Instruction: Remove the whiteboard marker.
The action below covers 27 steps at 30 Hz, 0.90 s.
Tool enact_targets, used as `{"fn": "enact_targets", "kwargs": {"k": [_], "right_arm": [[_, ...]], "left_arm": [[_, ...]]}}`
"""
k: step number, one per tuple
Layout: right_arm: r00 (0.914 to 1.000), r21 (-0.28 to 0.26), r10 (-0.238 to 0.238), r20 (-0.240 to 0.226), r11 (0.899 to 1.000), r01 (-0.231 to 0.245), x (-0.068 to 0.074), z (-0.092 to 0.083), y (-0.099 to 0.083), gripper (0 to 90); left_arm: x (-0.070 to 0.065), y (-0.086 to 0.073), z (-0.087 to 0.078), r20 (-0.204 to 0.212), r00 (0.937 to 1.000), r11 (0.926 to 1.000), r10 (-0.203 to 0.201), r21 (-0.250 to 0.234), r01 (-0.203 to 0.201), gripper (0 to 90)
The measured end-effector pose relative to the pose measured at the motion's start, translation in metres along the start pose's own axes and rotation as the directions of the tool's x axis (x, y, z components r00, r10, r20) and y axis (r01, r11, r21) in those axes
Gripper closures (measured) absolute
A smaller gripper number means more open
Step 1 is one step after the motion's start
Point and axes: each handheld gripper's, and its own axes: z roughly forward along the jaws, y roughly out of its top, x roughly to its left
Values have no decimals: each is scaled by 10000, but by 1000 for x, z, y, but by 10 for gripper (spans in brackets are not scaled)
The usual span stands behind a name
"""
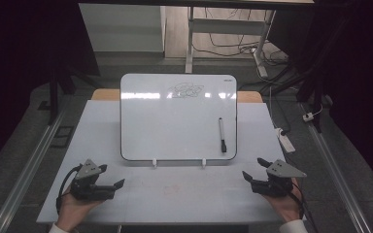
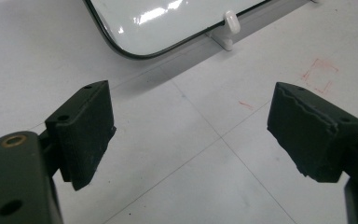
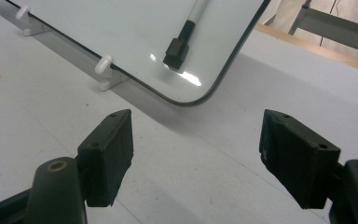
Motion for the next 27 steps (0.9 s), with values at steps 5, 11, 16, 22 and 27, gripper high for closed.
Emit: {"fn": "enact_targets", "kwargs": {"k": [5, 11, 16, 22, 27], "right_arm": [[10000, 117, 43, 4, 9999, -43, 0, 2, -3, 255], [9999, 145, 108, -47, 9998, -107, 1, 3, -1, 263], [9994, 184, 326, 151, 9993, -329, 6, 1, 8, 286], [9966, 310, 352, 747, 9988, -376, 17, 9, 31, 301], [9920, 482, 599, 1108, 9967, -656, 24, 24, 49, 312]], "left_arm": [[0, 0, 1, 6, 10000, 10000, 12, 20, -12, 153], [-1, -1, 3, -100, 9999, 9999, 57, 160, -55, 153], [-4, -1, 4, -119, 9997, 9995, 232, 200, -230, 154], [-5, -3, 5, -159, 9993, 9992, 327, 236, -323, 155], [-5, -4, 5, -154, 9990, 9989, 410, 212, -407, 156]]}}
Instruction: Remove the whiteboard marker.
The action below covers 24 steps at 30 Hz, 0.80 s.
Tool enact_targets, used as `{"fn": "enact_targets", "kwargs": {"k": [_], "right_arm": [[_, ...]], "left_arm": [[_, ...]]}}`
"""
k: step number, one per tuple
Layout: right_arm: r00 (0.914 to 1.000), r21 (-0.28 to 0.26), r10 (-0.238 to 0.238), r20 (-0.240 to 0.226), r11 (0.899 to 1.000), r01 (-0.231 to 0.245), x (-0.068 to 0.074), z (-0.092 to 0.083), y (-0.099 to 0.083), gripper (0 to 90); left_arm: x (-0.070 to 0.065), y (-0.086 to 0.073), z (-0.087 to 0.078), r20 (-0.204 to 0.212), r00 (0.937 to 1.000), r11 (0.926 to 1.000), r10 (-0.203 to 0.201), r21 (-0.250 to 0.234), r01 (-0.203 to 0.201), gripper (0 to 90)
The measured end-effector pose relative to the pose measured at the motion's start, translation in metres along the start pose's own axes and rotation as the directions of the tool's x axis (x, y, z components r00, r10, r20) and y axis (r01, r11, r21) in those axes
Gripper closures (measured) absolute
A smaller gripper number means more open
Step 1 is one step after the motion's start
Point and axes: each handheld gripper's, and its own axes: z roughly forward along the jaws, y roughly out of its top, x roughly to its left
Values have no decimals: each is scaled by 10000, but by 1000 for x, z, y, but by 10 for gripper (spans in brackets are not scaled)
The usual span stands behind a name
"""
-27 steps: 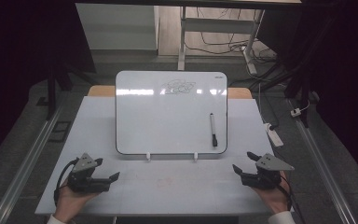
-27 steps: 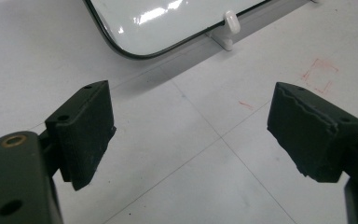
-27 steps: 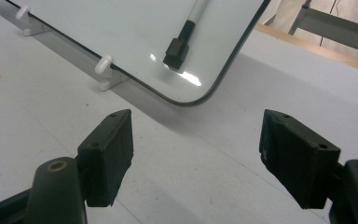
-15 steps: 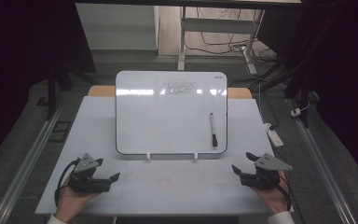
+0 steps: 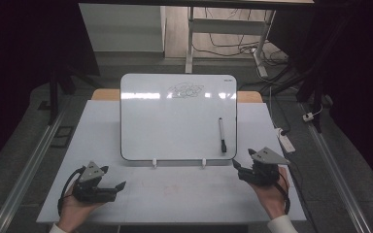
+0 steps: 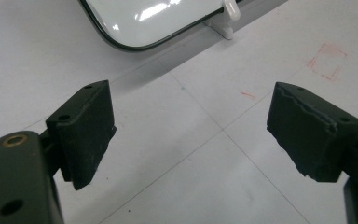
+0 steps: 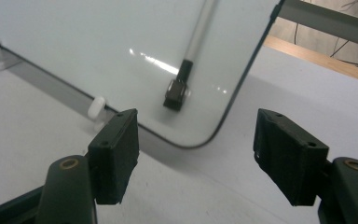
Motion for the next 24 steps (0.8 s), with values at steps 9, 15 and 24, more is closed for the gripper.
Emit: {"fn": "enact_targets", "kwargs": {"k": [9, 15, 24], "right_arm": [[9982, 374, 299, 521, 9988, -319, 13, 31, 25, 357], [9963, 528, 238, 824, 9982, -282, 20, 48, 38, 414], [9891, 926, 25, 1470, 9956, -163, 25, 75, 47, 534]], "left_arm": [[1, -1, 1, 26, 10000, 10000, 66, 34, -66, 158], [1, -2, 2, 24, 10000, 9999, 96, 61, -96, 160], [1, -3, 2, 0, 9999, 9999, 110, 94, -110, 160]]}}
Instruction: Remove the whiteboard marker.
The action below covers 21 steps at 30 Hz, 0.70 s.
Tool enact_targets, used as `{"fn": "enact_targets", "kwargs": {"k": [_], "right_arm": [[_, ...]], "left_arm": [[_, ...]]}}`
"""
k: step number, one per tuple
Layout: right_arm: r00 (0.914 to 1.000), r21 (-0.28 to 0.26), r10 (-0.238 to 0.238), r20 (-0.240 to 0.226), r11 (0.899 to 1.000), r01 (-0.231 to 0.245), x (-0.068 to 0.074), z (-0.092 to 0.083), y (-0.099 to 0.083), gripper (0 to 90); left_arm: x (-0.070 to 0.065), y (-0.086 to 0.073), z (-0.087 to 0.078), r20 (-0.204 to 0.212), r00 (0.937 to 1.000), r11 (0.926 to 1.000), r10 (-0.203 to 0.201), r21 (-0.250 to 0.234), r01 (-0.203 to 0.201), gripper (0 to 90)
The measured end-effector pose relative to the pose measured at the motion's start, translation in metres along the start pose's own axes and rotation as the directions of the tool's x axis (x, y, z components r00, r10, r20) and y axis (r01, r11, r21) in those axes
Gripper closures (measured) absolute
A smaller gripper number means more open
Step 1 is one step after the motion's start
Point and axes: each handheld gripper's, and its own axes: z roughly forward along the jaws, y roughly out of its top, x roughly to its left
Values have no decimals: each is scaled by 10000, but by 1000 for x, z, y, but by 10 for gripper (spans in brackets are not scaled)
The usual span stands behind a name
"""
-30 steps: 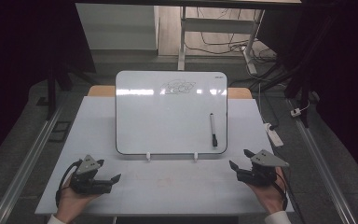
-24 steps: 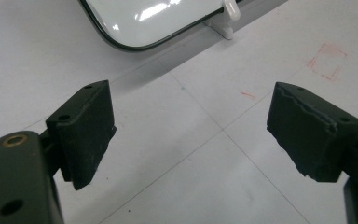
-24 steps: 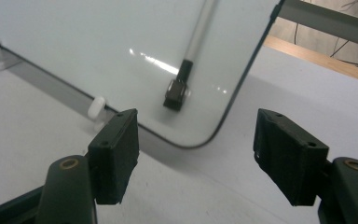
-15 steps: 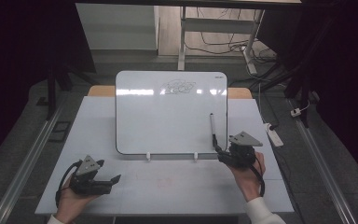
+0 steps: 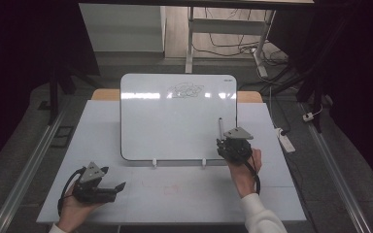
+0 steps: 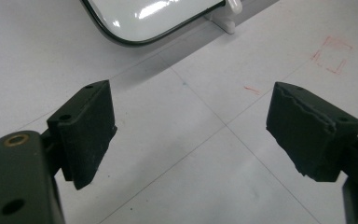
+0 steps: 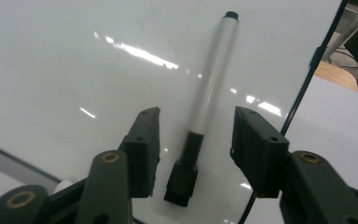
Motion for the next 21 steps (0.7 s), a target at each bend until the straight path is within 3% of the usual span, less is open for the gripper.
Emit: {"fn": "enact_targets", "kwargs": {"k": [10, 15, 21], "right_arm": [[9979, 145, 16, 653, 9999, -26, 6, 15, 6, 697], [9918, 304, -286, 1245, 9992, 250, 12, 20, 8, 736], [9893, 348, -454, 1386, 9986, 409, 17, 21, 8, 805]], "left_arm": [[2, -1, 1, -27, 10000, 10000, -6, 46, 7, 160], [2, -2, 1, -46, 10000, 10000, -14, 33, 14, 160], [2, -2, -1, -23, 10000, 10000, -12, -24, 12, 160]]}}
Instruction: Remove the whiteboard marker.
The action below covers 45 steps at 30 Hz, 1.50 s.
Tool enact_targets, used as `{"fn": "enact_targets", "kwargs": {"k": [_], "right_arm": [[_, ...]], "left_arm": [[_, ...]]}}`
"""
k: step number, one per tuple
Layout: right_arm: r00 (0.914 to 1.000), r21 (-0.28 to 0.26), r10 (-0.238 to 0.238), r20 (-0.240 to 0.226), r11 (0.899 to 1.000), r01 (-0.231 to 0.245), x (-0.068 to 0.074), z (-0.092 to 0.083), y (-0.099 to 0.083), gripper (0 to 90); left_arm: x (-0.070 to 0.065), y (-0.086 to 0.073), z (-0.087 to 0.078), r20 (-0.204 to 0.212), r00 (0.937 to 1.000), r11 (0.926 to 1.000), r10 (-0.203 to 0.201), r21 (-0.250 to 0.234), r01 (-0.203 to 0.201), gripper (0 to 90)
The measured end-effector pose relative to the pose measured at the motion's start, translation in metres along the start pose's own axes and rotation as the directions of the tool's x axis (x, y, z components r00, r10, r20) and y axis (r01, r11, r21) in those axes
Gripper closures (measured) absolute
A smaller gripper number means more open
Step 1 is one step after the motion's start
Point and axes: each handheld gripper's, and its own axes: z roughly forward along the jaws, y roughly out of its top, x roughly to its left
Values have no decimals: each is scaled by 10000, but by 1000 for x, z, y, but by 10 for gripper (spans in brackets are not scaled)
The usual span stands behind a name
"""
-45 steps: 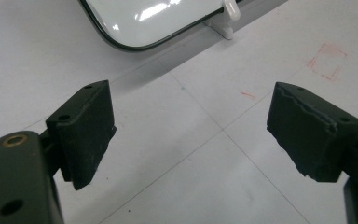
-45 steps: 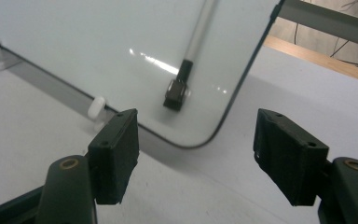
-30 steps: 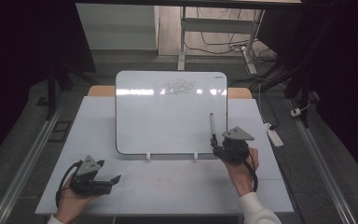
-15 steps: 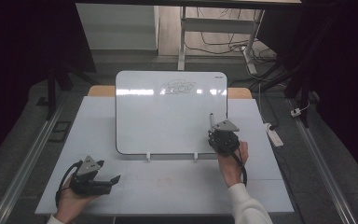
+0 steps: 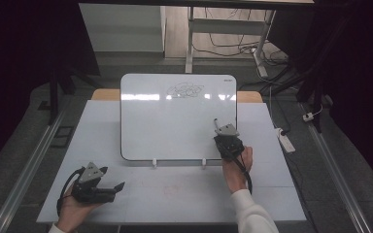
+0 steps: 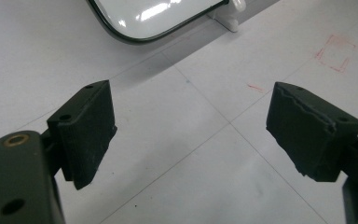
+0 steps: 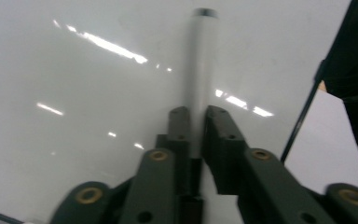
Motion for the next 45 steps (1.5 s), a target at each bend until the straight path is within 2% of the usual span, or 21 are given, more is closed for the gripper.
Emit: {"fn": "enact_targets", "kwargs": {"k": [6, 10, 13, 17, 18, 25, 29, 30, 31, 32, 33, 35, 36, 37, 39, 40, 41, 42, 43, 44, 45], "right_arm": [[9998, -10, -175, 48, 9998, 175, 1, 0, 0, 810], [9994, -241, -314, -165, 9992, 310, 0, -2, -1, 812], [9979, -496, -205, -610, 9986, 175, -2, -8, 0, 813], [9910, -1031, -75, -1335, 9947, -64, -6, -23, 1, 813], [9869, -1124, -39, -1613, 9936, -145, -7, -27, 2, 813], [9655, -1737, -149, -2599, 9843, -316, -8, -58, -7, 812], [9479, -1849, -365, -3165, 9825, -239, 3, -67, -16, 812], [9479, -1849, -365, -3165, 9825, -239, 3, -67, -16, 812], [9379, -1957, -581, -3419, 9806, -106, 10, -70, -18, 812], [9321, -1997, -693, -3556, 9799, -33, 13, -71, -19, 811], [9282, -2039, -786, -3637, 9790, 30, 17, -72, -19, 811], [9177, -2148, -909, -3868, 9766, 63, 22, -73, -20, 811], [9177, -2148, -909, -3868, 9766, 63, 22, -73, -20, 811], [9084, -2235, -1099, -4034, 9745, 186, 30, -76, -20, 811], [9007, -2346, -1219, -4170, 9718, 229, 35, -78, -21, 811], [9007, -2346, -1219, -4170, 9718, 229, 35, -78, -21, 811], [8948, -2459, -1335, -4260, 9689, 275, 41, -81, -22, 811], [8948, -2459, -1335, -4260, 9689, 275, 41, -81, -22, 811], [8897, -2571, -1463, -4325, 9658, 338, 46, -84, -23, 811], [8885, -2592, -1513, -4333, 9651, 379, 48, -85, -24, 811], [8877, -2626, -1533, -4342, 9641, 381, 50, -86, -25, 811]], "left_arm": [[1, -1, -2, -48, 10000, 10000, -27, -58, 26, 160], [2, -1, -2, -68, 10000, 9999, -56, -92, 55, 161], [2, -1, -3, -81, 9999, 9998, -107, -181, 106, 162], [3, 0, -4, -71, 9997, 9991, -242, -356, 240, 164], [4, 0, -5, -36, 9996, 9988, -271, -413, 269, 165], [3, 10, -8, 182, 9982, 9945, -569, -870, 582, 168], [-3, 19, -10, 249, 9981, 9914, -558, -1175, 584, 170], [-5, 23, -11, 348, 9978, 9897, -567, -1300, 607, 170], [-10, 32, -12, 545, 9968, 9862, -583, -1518, 659, 173], [-10, 32, -12, 545, 9968, 9862, -583, -1518, 659, 175], [-15, 40, -13, 743, 9957, 9833, -561, -1690, 680, 181], [-23, 52, -11, 928, 9948, 9807, -412, -1865, 580, 192], [-23, 52, -11, 928, 9948, 9807, -412, -1865, 580, 197], [-27, 59, -10, 990, 9946, 9799, -305, -1934, 493, 203], [-36, 72, -6, 1195, 9928, 9778, -82, -2068, 329, 213], [-41, 78, -3, 1276, 9918, 9772, 35, -2111, 237, 213], [-50, 91, 4, 1439, 9893, 9763, 246, -2161, 71, 217], [-50, 91, 4, 1439, 9893, 9763, 246, -2161, 71, 222], [-55, 97, 7, 1537, 9876, 9758, 323, -2185, 21, 228], [-64, 107, 14, 1745, 9834, 9757, 495, -2189, -103, 234], [-67, 110, 17, 1811, 9819, 9757, 552, -2186, -146, 238]]}}
